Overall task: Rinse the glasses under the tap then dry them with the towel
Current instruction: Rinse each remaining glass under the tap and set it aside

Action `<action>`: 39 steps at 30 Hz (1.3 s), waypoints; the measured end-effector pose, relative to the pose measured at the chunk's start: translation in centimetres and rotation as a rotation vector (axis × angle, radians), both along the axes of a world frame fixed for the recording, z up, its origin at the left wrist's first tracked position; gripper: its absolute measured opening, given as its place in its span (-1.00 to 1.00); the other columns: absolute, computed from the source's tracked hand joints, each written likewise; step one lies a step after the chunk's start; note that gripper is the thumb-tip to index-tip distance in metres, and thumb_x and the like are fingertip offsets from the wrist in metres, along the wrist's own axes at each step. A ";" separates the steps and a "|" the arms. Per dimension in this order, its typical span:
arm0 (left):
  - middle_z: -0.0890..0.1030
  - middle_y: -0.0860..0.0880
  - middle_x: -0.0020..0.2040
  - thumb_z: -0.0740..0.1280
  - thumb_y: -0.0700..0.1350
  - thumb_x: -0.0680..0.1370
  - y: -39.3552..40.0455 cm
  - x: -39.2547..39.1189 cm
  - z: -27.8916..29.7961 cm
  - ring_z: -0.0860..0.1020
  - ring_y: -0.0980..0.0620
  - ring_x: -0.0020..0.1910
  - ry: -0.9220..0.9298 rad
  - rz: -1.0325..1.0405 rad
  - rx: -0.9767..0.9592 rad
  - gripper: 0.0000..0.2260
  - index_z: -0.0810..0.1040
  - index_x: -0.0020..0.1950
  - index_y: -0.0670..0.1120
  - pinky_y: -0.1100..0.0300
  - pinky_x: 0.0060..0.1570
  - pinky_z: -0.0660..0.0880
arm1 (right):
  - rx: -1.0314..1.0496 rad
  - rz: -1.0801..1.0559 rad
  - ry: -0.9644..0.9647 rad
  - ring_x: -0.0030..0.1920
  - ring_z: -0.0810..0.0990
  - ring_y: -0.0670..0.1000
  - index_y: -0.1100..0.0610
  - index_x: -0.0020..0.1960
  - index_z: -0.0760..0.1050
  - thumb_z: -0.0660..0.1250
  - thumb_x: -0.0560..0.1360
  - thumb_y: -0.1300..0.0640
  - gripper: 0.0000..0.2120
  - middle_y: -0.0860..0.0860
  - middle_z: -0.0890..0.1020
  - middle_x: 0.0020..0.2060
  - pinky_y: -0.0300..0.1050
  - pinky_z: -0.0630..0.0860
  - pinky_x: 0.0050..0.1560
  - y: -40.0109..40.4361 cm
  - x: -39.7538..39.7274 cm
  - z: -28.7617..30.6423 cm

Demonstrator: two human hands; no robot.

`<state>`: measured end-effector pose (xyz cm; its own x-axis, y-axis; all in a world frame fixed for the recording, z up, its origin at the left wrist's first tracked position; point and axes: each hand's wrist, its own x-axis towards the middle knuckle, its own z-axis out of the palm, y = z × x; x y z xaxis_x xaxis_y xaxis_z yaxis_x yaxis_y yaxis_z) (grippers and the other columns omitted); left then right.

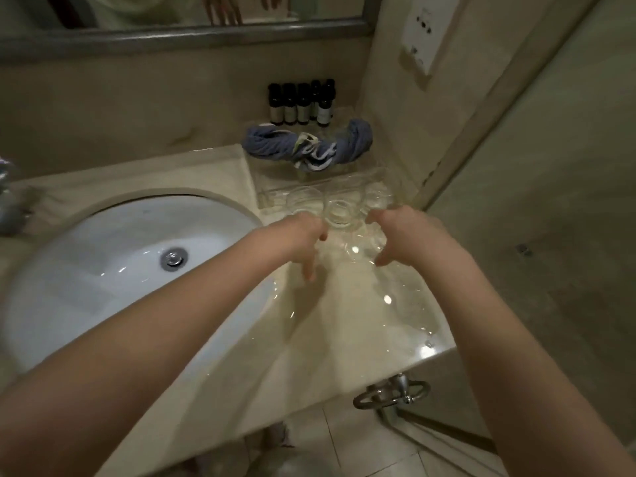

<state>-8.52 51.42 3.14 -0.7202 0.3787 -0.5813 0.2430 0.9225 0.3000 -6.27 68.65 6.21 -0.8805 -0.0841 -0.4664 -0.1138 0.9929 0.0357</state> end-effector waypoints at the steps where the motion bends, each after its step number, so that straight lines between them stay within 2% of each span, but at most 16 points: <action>1: 0.44 -0.08 0.37 0.59 -0.16 0.36 -1.6 0.5 0.3 0.52 -0.09 0.20 -0.004 0.015 -0.016 -0.28 0.36 0.46 -0.07 0.20 -0.09 0.41 | -0.006 0.043 -0.001 0.22 0.49 0.14 0.01 0.40 0.33 0.51 0.40 0.05 -0.36 0.08 0.49 0.24 -0.06 0.44 0.02 -1.7 0.0 0.1; 4: 0.45 -0.05 0.35 0.57 -0.14 0.39 -7.3 2.5 1.0 0.52 -0.06 0.03 -0.004 0.104 -0.039 -0.30 0.35 0.46 -0.02 0.17 -0.06 0.44 | -0.061 0.130 -0.032 0.23 0.48 0.14 -0.01 0.41 0.32 0.52 0.37 0.06 -0.33 0.08 0.48 0.25 -0.04 0.47 0.09 -7.5 0.5 -0.5; 9: 0.45 -0.02 0.34 0.55 -0.11 0.41 -19.2 6.9 1.6 0.52 -0.04 0.00 -0.003 0.298 -0.111 -0.35 0.36 0.44 0.01 0.15 -0.08 0.40 | -0.224 0.229 -0.075 0.20 0.50 0.08 -0.05 0.40 0.35 0.53 0.36 0.07 -0.33 0.04 0.48 0.25 -0.07 0.46 0.05 -19.3 2.5 -1.4; 11: 0.46 -0.01 0.33 0.55 -0.12 0.41 -24.4 9.2 1.7 0.48 -0.02 -0.07 -0.002 0.377 -0.123 -0.37 0.37 0.42 0.00 0.15 -0.07 0.42 | -0.268 0.289 -0.104 0.08 0.52 0.07 -0.05 0.39 0.36 0.53 0.36 0.08 -0.34 0.04 0.49 0.25 -0.06 0.49 0.02 -24.7 3.5 -1.6; 13: 0.46 -0.01 0.32 0.56 -0.12 0.40 -29.7 11.6 1.7 0.51 -0.03 -0.03 -0.008 0.453 -0.123 -0.35 0.37 0.43 0.01 0.17 -0.07 0.43 | -0.291 0.368 -0.123 -0.05 0.50 0.05 -0.03 0.38 0.37 0.52 0.37 0.09 -0.37 0.03 0.49 0.24 -0.07 0.47 -0.06 -30.1 4.8 -1.7; 14: 0.46 -0.02 0.32 0.56 -0.12 0.39 -32.3 12.9 1.6 0.54 -0.04 0.03 -0.011 0.485 -0.128 -0.34 0.37 0.43 0.01 0.17 -0.06 0.43 | -0.296 0.404 -0.133 -0.05 0.49 0.05 -0.03 0.39 0.36 0.52 0.38 0.09 -0.37 0.03 0.49 0.24 -0.08 0.46 -0.07 -32.7 5.6 -1.8; 17: 0.47 -0.02 0.30 0.58 -0.13 0.36 -39.1 16.5 1.0 0.52 -0.06 0.16 -0.011 0.587 -0.131 -0.33 0.39 0.42 0.01 0.16 -0.05 0.42 | -0.311 0.484 -0.172 0.14 0.52 0.08 -0.04 0.41 0.34 0.52 0.37 0.09 -0.33 0.03 0.50 0.25 0.00 0.50 0.10 -39.4 8.0 -2.2; 20: 0.48 -0.05 0.27 0.59 -0.16 0.35 -44.1 19.7 0.5 0.49 -0.08 0.19 -0.015 0.670 -0.093 -0.33 0.41 0.40 -0.03 0.19 -0.07 0.39 | -0.323 0.569 -0.199 0.19 0.50 0.10 -0.03 0.43 0.32 0.51 0.38 0.10 -0.32 0.05 0.49 0.25 -0.05 0.48 0.03 -44.8 10.1 -2.7; 26: 0.51 -0.04 0.31 0.58 -0.15 0.35 -49.2 24.1 -0.2 0.51 -0.04 0.20 0.047 0.748 -0.022 -0.34 0.42 0.40 -0.02 0.13 0.09 0.47 | -0.330 0.667 -0.215 0.20 0.51 0.10 -0.05 0.43 0.31 0.53 0.37 0.06 -0.30 0.05 0.51 0.25 -0.08 0.44 0.00 -51.9 13.3 -3.9; 30: 0.53 -0.01 0.22 0.58 -0.12 0.34 -50.2 25.3 -0.5 0.46 0.05 0.03 0.196 0.755 0.020 -0.39 0.47 0.35 0.00 0.15 -0.02 0.44 | -0.352 0.695 -0.205 0.18 0.53 0.12 -0.05 0.43 0.31 0.53 0.36 0.05 -0.29 0.06 0.52 0.24 -0.03 0.49 0.05 -54.0 14.3 -4.6; 34: 0.48 0.05 0.08 0.60 -0.11 0.28 -50.7 26.4 -0.4 0.50 0.02 0.09 0.241 0.802 0.008 -0.45 0.52 0.23 -0.01 0.15 -0.05 0.45 | -0.367 0.751 -0.243 0.19 0.53 0.12 -0.04 0.43 0.31 0.54 0.35 0.03 -0.27 0.07 0.53 0.24 -0.03 0.49 0.06 -55.3 15.1 -5.1; 37: 0.49 0.01 0.15 0.57 -0.17 0.31 -50.7 27.9 -0.8 0.48 0.03 0.02 0.167 0.838 -0.026 -0.47 0.48 0.22 -0.04 0.18 -0.12 0.43 | -0.378 0.792 -0.270 0.20 0.53 0.13 -0.06 0.42 0.33 0.55 0.33 0.02 -0.28 0.07 0.55 0.22 0.00 0.51 0.08 -56.2 16.1 -5.7; 39: 0.43 0.01 0.24 0.54 -0.18 0.35 -50.3 28.9 -1.1 0.46 0.03 0.09 0.170 0.839 -0.052 -0.42 0.41 0.31 -0.05 0.21 -0.19 0.38 | -0.391 0.811 -0.276 0.19 0.54 0.14 -0.07 0.41 0.33 0.55 0.32 0.03 -0.27 0.08 0.56 0.20 0.01 0.52 0.08 -56.8 16.8 -6.1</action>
<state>20.40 1.09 2.03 -0.8290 -0.3423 -0.4423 -0.4883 0.8286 0.2740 10.55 11.81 0.07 -0.3470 -0.8178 -0.4590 -0.7299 0.5429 -0.4154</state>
